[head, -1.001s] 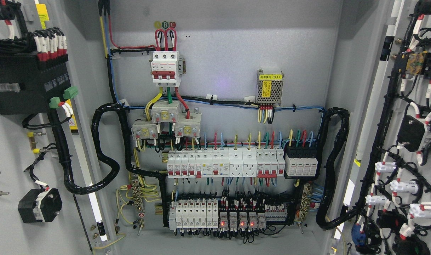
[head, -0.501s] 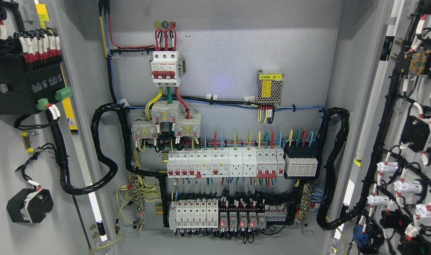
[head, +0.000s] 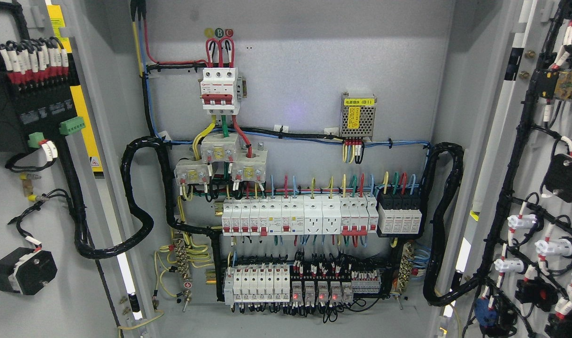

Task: Open door with both hands

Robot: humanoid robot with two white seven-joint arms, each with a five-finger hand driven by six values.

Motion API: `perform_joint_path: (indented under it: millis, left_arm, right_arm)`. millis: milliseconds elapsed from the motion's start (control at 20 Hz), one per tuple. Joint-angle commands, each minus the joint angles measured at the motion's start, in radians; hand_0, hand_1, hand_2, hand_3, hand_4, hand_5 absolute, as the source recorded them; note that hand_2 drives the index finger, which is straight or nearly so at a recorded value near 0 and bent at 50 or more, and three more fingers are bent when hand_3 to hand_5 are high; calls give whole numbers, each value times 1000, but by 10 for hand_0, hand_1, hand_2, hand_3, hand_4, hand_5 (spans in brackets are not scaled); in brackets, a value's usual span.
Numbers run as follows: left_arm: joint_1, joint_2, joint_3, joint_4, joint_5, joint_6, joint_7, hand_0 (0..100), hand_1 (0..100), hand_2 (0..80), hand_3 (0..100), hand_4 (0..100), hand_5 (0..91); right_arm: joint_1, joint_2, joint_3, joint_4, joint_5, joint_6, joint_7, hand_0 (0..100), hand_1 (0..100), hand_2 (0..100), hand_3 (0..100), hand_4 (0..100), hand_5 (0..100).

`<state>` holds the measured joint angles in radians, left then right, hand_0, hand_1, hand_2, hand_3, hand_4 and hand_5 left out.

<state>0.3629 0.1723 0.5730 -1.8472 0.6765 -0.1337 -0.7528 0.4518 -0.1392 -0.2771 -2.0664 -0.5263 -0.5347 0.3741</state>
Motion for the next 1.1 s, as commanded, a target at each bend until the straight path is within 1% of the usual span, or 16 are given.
perform_joint_path:
  millis: [0, 100, 200, 351, 601, 701, 751, 901, 1001, 1052]
  left_arm:
    - [-13, 42, 96, 91, 43, 3, -2, 120, 556, 0, 0, 0, 0]
    - [-24, 55, 97, 106, 44, 5, -2, 120, 556, 0, 0, 0, 0]
    - [-36, 73, 99, 134, 49, 6, -2, 120, 556, 0, 0, 0, 0]
    - [-53, 82, 97, 163, 55, 6, -2, 120, 556, 0, 0, 0, 0]
    - [-78, 127, 97, 209, 55, 6, -2, 120, 556, 0, 0, 0, 0]
    - [-82, 144, 97, 212, 55, 22, -2, 120, 556, 0, 0, 0, 0]
    - [-84, 145, 97, 214, 57, 44, -2, 120, 556, 0, 0, 0, 0]
    - [-91, 148, 97, 224, 81, 66, -2, 120, 556, 0, 0, 0, 0]
    - [-93, 160, 97, 246, 103, 68, -2, 120, 556, 0, 0, 0, 0]
    - [-96, 173, 97, 259, 107, 68, -2, 120, 556, 0, 0, 0, 0]
  right_arm:
    - [18, -42, -82, 11, -52, -10, 2, 0, 500, 40, 0, 0, 0]
    - [21, -43, -97, 17, -53, -10, 2, 0, 500, 40, 0, 0, 0]
    - [21, -46, -99, 18, -55, -10, 2, 0, 500, 40, 0, 0, 0]
    - [21, -63, -122, 29, -57, -11, 0, 0, 500, 40, 0, 0, 0]
    - [22, -82, -132, 49, -113, -11, 0, 0, 500, 40, 0, 0, 0]
    - [22, -86, -140, 55, -118, -11, 0, 0, 500, 40, 0, 0, 0]
    - [22, -88, -142, 57, -118, -11, 0, 0, 500, 40, 0, 0, 0]
    - [21, -94, -142, 68, -119, -11, 0, 0, 500, 40, 0, 0, 0]
    - [21, -115, -154, 74, -119, -11, -1, 0, 500, 40, 0, 0, 0]
    - [19, -118, -154, 80, -119, -11, -1, 0, 500, 40, 0, 0, 0]
